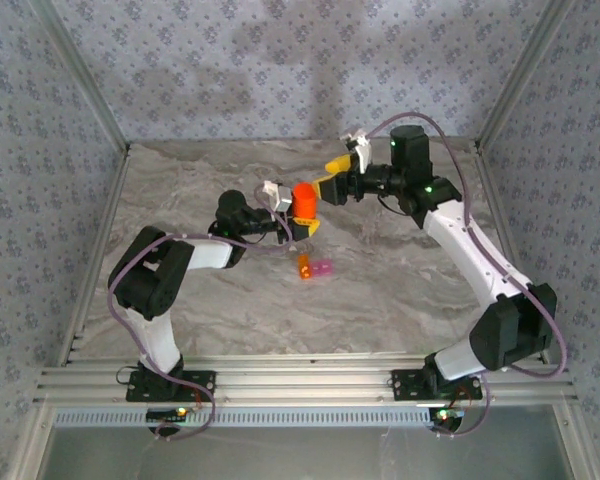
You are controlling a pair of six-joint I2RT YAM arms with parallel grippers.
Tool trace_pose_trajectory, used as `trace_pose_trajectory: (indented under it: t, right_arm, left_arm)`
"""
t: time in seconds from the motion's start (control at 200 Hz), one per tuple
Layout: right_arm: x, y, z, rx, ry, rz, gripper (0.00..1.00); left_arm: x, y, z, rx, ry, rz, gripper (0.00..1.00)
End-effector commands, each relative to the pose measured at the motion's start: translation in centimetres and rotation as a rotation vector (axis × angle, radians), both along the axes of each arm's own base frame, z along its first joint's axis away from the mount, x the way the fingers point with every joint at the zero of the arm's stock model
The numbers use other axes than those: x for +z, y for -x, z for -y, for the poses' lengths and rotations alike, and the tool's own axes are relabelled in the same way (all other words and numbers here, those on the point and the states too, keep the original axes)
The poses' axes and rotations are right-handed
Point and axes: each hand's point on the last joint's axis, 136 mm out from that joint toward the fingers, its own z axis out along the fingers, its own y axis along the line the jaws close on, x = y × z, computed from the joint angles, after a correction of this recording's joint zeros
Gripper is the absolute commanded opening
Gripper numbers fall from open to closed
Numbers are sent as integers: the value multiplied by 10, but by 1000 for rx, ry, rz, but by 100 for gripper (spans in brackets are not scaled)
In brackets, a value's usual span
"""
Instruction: Sort the pills into containers
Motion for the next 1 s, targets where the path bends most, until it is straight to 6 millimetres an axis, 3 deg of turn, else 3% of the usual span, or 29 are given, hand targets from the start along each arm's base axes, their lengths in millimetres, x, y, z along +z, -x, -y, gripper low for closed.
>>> trace_pose_trajectory:
  t: [0.0, 0.445, 0.845, 0.995]
  right_arm:
    - [-8, 10, -9, 108, 26, -1, 77]
    - [-19, 16, -33, 184, 59, -17, 75]
    - [-33, 17, -38, 187, 89, -45, 64]
    - [-37, 16, -38, 179, 101, -45, 65]
  left_arm:
    - [16, 4, 3, -51, 19, 48, 0]
    - [16, 9, 6, -81, 13, 32, 0]
    - [19, 10, 6, -86, 15, 35, 0]
    - [19, 10, 7, -88, 15, 34, 0]
